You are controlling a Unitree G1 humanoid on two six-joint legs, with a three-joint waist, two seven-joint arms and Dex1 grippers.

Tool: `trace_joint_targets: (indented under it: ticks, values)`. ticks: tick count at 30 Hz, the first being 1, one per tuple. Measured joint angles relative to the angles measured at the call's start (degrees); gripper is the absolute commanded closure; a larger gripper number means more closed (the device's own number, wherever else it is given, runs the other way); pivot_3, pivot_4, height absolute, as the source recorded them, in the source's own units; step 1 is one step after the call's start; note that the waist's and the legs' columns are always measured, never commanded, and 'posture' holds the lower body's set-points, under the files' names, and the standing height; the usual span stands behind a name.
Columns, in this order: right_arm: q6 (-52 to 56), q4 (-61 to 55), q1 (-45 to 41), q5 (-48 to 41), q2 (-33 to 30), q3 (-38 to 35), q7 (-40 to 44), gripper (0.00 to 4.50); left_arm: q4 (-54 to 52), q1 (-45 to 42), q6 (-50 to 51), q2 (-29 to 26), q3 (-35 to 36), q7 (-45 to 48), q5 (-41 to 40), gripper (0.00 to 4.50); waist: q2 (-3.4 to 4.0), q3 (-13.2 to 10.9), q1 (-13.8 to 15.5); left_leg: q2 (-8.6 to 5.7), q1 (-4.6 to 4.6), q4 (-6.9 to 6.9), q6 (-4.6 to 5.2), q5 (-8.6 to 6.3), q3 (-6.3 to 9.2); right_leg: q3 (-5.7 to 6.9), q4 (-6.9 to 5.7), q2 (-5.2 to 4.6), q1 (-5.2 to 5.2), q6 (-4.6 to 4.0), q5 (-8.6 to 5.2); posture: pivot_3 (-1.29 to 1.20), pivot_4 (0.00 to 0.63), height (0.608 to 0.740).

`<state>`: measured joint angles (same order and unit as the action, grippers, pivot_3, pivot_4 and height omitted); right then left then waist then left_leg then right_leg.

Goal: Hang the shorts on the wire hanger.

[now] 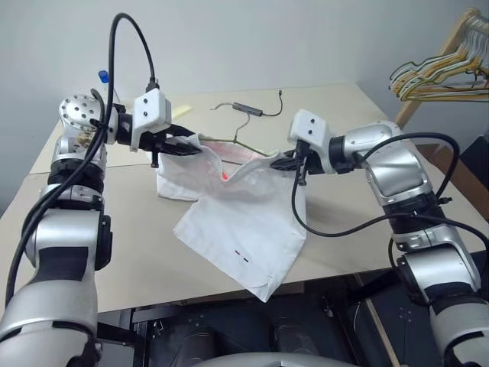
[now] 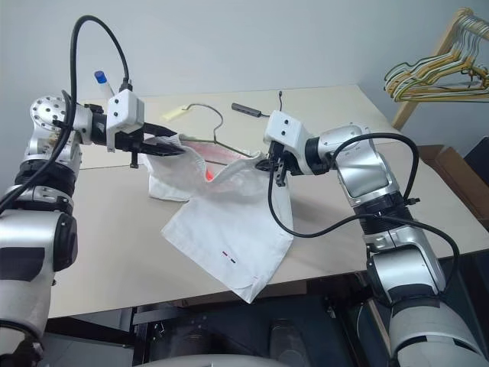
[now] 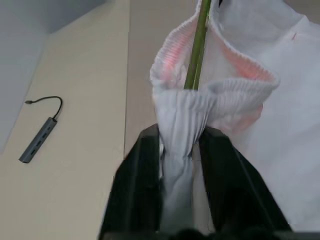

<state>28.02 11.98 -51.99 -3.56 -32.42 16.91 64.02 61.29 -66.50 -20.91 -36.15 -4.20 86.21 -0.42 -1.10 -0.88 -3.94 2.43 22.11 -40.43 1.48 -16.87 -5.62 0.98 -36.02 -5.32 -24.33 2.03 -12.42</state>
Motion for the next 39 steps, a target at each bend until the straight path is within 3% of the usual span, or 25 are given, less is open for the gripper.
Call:
trace_joint_targets:
  ticks: [7,13,19,26,33,39]
  values:
    - [0.9,-0.01,0.14,-0.03,-0.04,-0.17,-0.74,4.5,1.75,-0.04,-0.04,-0.02,1.3,-3.71,0.03,0.08,0.0,0.0,-0.05,0.0,0.0,0.0,-0.01,0.01,0.0,0.0,0.0,0.0,0.0,0.0,0.0,-0.03,0.0,0.74]
    - [5.22,-0.86,3.32,-0.2,-0.93,-2.84,-3.23,4.5,3.53,-0.81,0.06,-1.62,5.05,-8.11,-1.0,0.04,0.0,0.0,-0.04,0.0,0.01,0.0,-0.02,0.01,0.0,0.01,0.01,-0.02,0.0,0.0,0.0,-0.05,0.0,0.74]
    - [20.5,-6.23,6.38,-2.38,-1.52,-9.19,-10.69,4.5,1.16,-0.45,3.12,-0.51,10.83,-5.66,-8.45,0.04,0.0,0.0,-0.1,0.0,0.03,-0.01,-0.24,0.14,0.0,0.03,-0.01,-0.03,-0.01,0.0,0.0,-0.09,0.0,0.74]
    - [39.77,-12.79,10.33,-3.83,-5.34,-16.89,-20.69,4.5,-15.2,11.48,12.32,3.92,13.22,0.0,-17.85,0.04,0.01,0.01,-0.79,0.01,0.01,-0.02,-0.15,0.09,-0.01,-0.04,-0.03,-0.04,0.0,0.0,0.0,-0.14,0.0,0.74]
    - [53.49,-13.81,12.17,-3.12,-6.0,-28.92,-32.4,4.5,-32.86,20.77,21.23,7.92,12.96,-4.38,-22.52,0.04,0.02,0.01,-2.44,-0.01,-0.07,-0.01,0.04,-0.03,0.32,-0.12,-0.01,-0.07,0.06,0.01,0.01,-0.17,0.0,0.74]
    - [58.91,-13.33,12.03,0.82,-5.94,-35.83,-43.02,4.5,-40.35,23.82,25.84,10.27,11.9,-9.23,-24.47,0.04,0.03,0.02,-3.83,-0.02,-0.19,0.0,0.15,-0.09,0.4,-0.22,0.05,-0.06,0.12,0.02,0.01,-0.18,0.0,0.74]
